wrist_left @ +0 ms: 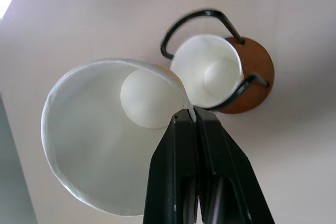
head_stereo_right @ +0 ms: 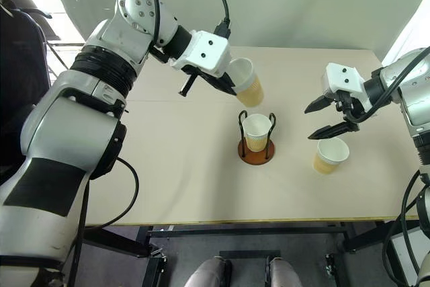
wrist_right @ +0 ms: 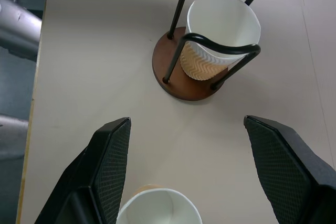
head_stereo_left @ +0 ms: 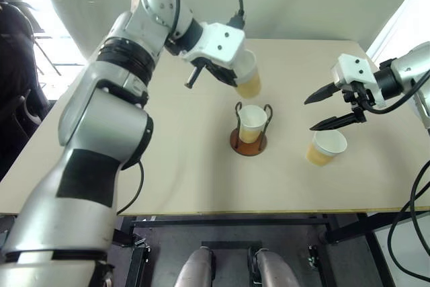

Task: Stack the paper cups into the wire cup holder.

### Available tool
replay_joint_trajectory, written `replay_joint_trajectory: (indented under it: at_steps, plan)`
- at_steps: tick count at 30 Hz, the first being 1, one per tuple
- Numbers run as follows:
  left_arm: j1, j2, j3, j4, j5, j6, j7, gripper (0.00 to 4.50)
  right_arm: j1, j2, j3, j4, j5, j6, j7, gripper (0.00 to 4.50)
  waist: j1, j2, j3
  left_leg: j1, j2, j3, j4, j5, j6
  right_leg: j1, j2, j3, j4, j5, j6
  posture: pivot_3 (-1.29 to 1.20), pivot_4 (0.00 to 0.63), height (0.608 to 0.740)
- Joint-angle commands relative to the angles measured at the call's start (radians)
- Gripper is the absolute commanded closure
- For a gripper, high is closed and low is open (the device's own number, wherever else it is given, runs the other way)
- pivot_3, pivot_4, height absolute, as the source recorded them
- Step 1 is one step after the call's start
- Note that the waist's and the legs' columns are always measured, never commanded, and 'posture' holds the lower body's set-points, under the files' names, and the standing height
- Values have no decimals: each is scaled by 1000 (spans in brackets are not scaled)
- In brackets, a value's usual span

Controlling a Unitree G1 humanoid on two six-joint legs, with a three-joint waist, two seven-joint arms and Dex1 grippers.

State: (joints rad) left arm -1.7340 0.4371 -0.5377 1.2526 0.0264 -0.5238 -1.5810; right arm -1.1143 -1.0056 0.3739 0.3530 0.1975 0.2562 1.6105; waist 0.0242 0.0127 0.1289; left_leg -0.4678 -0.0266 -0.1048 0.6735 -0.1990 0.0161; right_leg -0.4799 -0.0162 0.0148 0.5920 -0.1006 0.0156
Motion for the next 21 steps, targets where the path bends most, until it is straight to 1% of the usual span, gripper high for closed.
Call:
replay_joint_trajectory:
  at_steps: [1, 12, 21]
  plan:
    - [-34, -5, -20, -38, -41, 5, -33, 4466, -22, -28, -6, -28, 20, 6, 4, 976, 0, 0, 0, 0, 0, 0, 0, 0, 0, 0, 0, 1, 0, 0, 1, 0, 150, 740]
    - [19, 8, -149, -113, -137, -6, -33, 4466, -7, -31, -16, -57, 23, 27, 4, 976, -1, 0, 0, 0, -3, 8, 9, -4, 8, 1, -1, 12, 0, 0, 5, 0, 150, 740]
    - [29, 26, -210, -140, -182, -7, -33, 4466, -4, -29, -18, -68, 26, 36, 4, 976, 1, 0, 0, 0, -6, 9, 10, -4, 11, 1, -4, 13, 0, 1, 8, 0, 150, 740]
